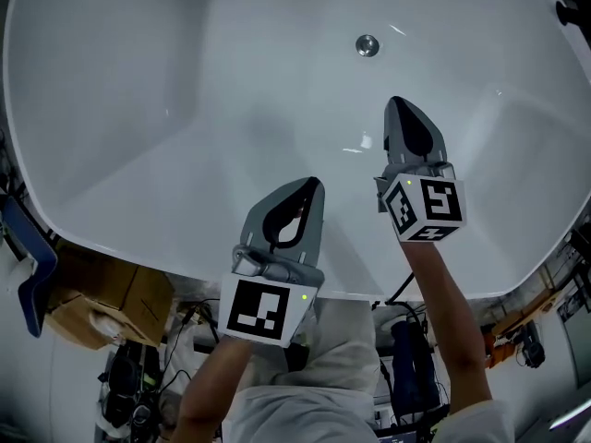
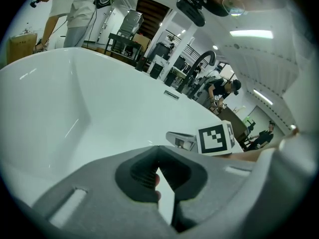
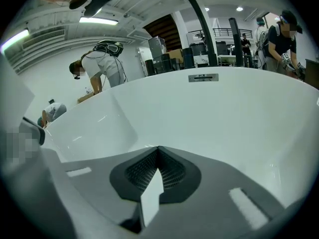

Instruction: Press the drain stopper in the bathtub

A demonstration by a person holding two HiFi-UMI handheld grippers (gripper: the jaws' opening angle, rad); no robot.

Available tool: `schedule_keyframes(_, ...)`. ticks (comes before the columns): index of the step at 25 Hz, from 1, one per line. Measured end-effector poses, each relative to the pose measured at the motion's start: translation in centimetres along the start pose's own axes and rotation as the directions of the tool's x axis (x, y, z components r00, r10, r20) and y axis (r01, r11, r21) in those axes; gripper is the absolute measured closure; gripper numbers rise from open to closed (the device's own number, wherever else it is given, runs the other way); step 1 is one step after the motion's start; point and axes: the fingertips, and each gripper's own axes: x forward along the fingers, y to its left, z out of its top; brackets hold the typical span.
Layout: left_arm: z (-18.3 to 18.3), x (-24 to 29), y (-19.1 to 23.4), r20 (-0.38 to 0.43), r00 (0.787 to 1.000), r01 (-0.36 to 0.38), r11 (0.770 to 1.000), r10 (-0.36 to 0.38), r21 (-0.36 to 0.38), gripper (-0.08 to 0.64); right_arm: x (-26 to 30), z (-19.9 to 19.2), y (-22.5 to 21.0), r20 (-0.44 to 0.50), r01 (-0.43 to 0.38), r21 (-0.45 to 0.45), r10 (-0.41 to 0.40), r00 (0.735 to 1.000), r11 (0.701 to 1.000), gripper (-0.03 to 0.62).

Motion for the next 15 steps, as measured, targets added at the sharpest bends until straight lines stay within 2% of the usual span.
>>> schedule_keyframes(15,-3.4,5.3,1.7,0.000,0.999,0.040,0.999,-0.040,-0.003,0.561,8.0,-6.2,-3.8,-0.045,0.029,-0.014,-0.029,0.999,0.999,0.591)
